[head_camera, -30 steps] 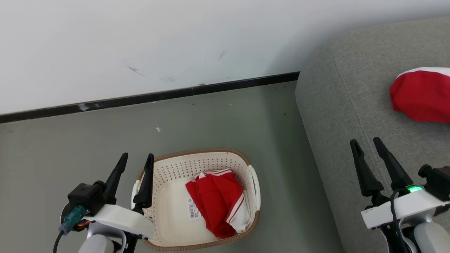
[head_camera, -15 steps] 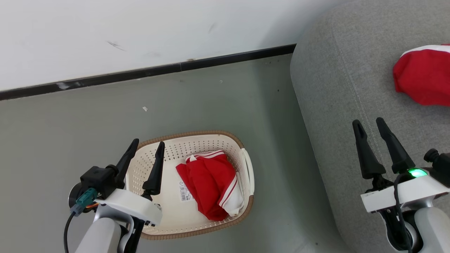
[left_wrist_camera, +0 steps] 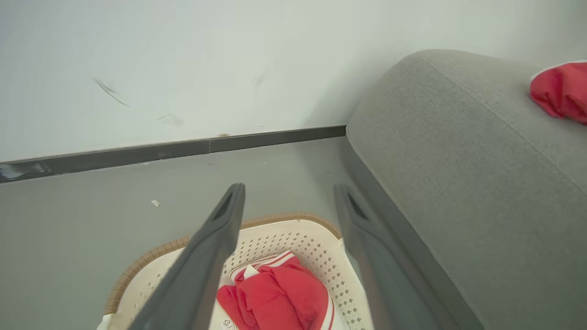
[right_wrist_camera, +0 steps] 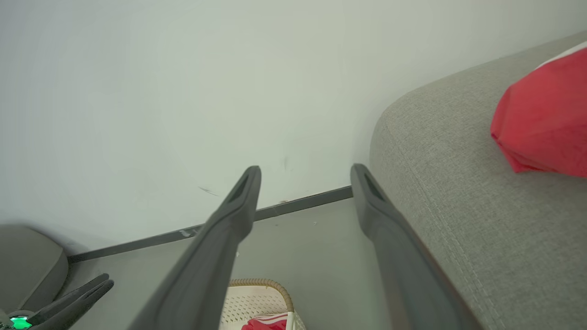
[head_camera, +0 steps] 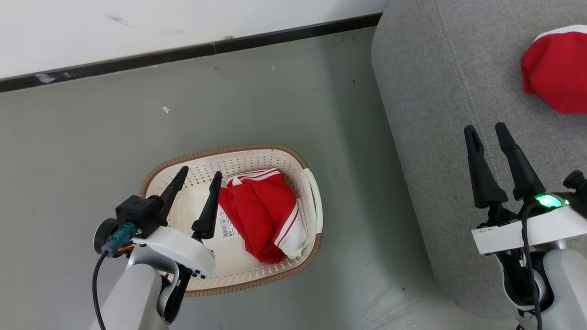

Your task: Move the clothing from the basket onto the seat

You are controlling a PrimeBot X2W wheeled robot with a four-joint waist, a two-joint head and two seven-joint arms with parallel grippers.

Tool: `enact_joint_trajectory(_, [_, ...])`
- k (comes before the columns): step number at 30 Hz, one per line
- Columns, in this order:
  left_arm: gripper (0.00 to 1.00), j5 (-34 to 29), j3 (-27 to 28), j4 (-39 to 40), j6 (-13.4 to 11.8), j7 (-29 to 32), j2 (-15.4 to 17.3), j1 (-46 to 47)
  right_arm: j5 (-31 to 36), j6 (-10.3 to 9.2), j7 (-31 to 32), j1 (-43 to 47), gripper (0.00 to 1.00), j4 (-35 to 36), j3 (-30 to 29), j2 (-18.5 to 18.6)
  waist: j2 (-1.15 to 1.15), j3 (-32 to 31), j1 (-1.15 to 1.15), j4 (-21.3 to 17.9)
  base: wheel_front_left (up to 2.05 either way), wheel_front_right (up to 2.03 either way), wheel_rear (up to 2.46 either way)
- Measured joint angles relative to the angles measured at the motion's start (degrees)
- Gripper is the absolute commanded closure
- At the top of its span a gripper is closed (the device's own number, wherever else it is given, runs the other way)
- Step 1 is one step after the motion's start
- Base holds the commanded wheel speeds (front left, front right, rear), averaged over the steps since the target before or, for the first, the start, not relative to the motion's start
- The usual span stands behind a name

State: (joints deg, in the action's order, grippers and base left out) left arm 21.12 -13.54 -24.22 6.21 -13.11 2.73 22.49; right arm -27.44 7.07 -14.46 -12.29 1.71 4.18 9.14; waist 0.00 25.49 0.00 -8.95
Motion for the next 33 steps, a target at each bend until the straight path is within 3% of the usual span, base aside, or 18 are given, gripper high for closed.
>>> enact_joint_trajectory(33, [0.0, -0.5, -1.3, -16.6, 0.5, 5.1, 2.3, 13.6, -0.9, 0.0, -0.2, -11.4, 0.0, 5.5, -0.9, -2.4, 0.0, 15.3, 0.0, -6.0, 0.0, 0.0, 0.0])
